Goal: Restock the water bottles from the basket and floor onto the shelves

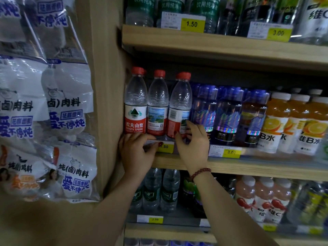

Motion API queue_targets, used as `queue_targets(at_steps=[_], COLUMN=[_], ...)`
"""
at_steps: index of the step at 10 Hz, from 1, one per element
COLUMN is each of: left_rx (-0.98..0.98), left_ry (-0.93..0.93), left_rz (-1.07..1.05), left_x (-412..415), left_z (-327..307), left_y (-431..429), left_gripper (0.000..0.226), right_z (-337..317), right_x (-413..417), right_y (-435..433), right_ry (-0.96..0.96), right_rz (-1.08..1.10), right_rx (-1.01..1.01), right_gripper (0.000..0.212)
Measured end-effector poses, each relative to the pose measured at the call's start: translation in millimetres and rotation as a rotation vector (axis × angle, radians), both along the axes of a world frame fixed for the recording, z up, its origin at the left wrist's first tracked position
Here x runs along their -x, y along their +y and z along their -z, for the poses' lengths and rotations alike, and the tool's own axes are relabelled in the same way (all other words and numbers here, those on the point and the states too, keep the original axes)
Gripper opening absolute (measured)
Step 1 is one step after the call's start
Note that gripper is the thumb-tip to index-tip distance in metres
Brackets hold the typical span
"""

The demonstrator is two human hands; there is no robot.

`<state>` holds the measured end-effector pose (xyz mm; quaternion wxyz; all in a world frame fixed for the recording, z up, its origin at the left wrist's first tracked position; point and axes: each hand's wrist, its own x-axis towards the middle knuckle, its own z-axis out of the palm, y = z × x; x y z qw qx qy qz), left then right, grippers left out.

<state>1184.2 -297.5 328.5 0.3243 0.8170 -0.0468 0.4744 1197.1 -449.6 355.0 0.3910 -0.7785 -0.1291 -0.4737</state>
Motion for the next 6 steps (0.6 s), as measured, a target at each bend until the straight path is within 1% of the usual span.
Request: queue_targets(at_steps=[1, 2, 3, 4, 5, 6], left_rx=[0.023, 0.02, -0.052, -0.148, -0.211, -0.262], left_ry=[0.002, -0.005, -0.044, -0.062, -0.025, 0.015], left_rz=[0.02, 0.023, 0.066, 0.155, 0.218, 0.223], left_x=[4.6, 14.3, 28.5, 45.3, 69.7, 92.2], left_z=[-3.7, -4.5, -7.7, -7.9, 1.2, 14.2], left_y=[-3.0, -12.6, -35.6, -69.9, -111.8, -155.3], left_gripper=[0.017, 0.022, 0.025, 0.032, 0.03, 0.03], right_z=[4.3, 8.6, 13.2, 20.5, 31.7, 45.3], right_x=[14.7, 34.5, 51.9, 71.6, 98.1, 124.0], right_y=[-21.6, -40.9, -65.6, -98.7, -143.8, -188.7], right_ry=[0.005, 0.005, 0.059, 0.119, 0.195, 0.274], right_rz=[-0.042, -0.01, 0.053, 0.107, 0.159, 0.219], right_rx=[0.072, 0.143, 0.189, 0.26, 0.325, 0.378], right_gripper=[0.035, 0.031, 0.031, 0.034, 0.038, 0.039])
